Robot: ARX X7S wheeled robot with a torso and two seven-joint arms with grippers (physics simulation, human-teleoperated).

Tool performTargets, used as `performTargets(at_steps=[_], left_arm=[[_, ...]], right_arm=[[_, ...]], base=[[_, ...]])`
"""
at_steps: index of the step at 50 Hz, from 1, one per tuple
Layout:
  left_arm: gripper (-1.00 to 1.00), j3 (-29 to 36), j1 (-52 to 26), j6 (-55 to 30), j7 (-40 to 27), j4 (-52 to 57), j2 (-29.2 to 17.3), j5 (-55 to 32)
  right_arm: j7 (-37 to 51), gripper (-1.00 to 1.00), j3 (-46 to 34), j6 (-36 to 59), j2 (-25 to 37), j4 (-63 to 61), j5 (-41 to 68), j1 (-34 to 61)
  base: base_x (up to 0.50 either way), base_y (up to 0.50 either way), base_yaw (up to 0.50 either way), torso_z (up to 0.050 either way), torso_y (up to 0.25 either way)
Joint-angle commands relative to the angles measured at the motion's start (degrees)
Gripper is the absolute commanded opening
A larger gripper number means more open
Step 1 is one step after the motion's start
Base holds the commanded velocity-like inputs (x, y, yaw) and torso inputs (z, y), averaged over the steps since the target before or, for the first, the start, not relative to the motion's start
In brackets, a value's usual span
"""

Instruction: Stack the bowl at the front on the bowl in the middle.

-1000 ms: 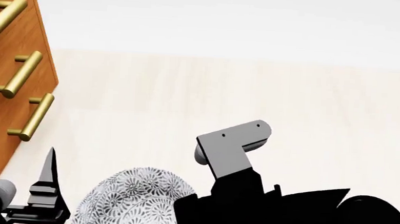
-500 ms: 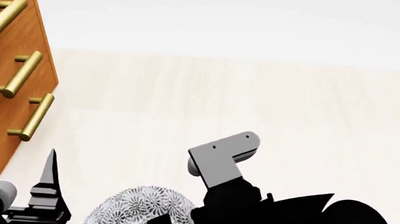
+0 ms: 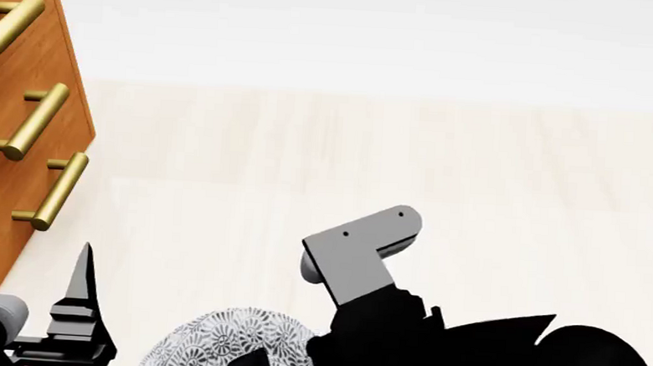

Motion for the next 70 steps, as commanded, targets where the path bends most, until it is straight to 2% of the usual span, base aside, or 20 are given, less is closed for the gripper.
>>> performTargets(at_steps=[1, 7, 11, 12, 13, 14, 20, 22, 26, 36, 39, 70], left_arm=[[1.00, 0.11, 0.03, 0.30, -0.11, -0.17, -0.10, -0.20], [1.00, 0.19, -0.09, -0.04, -0.41, 0.34, -0.21, -0.35], [1.00, 0.11, -0.14, -0.05, -0.54, 0.74, -0.30, -0.50], [1.00, 0.18, -0.07, 0.34, -0.41, 0.69, -0.34, -0.37], [1.00, 0.33, -0.01, 0.84, -0.32, 0.60, -0.37, -0.05], [1.00, 1.20, 0.34, 3.10, 0.68, 0.11, -0.72, 1.25], [1.00, 1.45, 1.15, 6.19, 0.46, 1.07, -0.94, 3.11], [1.00, 1.89, 1.21, 6.34, 0.30, 1.40, -1.03, 3.76], [1.00, 2.49, 1.33, 6.66, 0.24, 2.14, -1.33, 4.57], [1.00, 2.73, 1.15, 8.50, -0.52, 4.19, -1.75, 6.49], [1.00, 2.95, 1.16, 8.42, -0.97, 5.12, -1.90, 7.19], [1.00, 3.99, 1.17, 7.90, -1.56, 5.82, -2.54, 7.66]], right_arm=[[5.08, 1.00, 7.70, -2.29, 3.58, -10.43, 7.93, -0.31], [2.24, 1.00, 11.34, -10.85, 5.73, -16.98, -0.09, -4.09], [3.00, 1.00, 12.50, -18.72, 6.07, -21.69, -9.23, -9.77], [3.21, 1.00, 12.33, -23.49, 5.93, -22.96, -15.27, -13.10], [2.79, 1.00, 12.53, -25.44, 5.62, -22.75, -16.74, -14.59], [-0.47, 1.00, 12.00, -31.89, 5.27, -22.22, -22.19, -18.40], [-0.54, 1.00, 12.27, -61.16, 0.78, -18.78, -47.19, -32.32], [0.26, 1.00, 12.24, -68.17, -0.36, -18.01, -52.61, -35.50], [1.78, 1.00, 12.56, -76.41, -1.01, -19.59, -58.79, -40.01], [3.97, 1.00, 12.65, -80.54, -1.05, -21.41, -63.98, -43.21], [4.75, 1.00, 12.98, -84.28, -1.30, -21.92, -66.27, -44.79], [5.50, 1.00, 12.26, -82.93, -0.91, -22.81, -67.94, -44.75]], base=[[0.00, 0.00, 0.00, 0.000, 0.000], [0.00, 0.00, 0.00, 0.000, 0.000], [0.00, 0.00, 0.00, 0.000, 0.000], [0.00, 0.00, 0.00, 0.000, 0.000], [0.00, 0.00, 0.00, 0.000, 0.000], [0.00, 0.00, 0.00, 0.000, 0.000], [0.00, 0.00, 0.00, 0.000, 0.000], [0.00, 0.00, 0.00, 0.000, 0.000], [0.00, 0.00, 0.00, 0.000, 0.000], [0.00, 0.00, 0.00, 0.000, 0.000], [0.00, 0.00, 0.00, 0.000, 0.000], [0.00, 0.00, 0.00, 0.000, 0.000]])
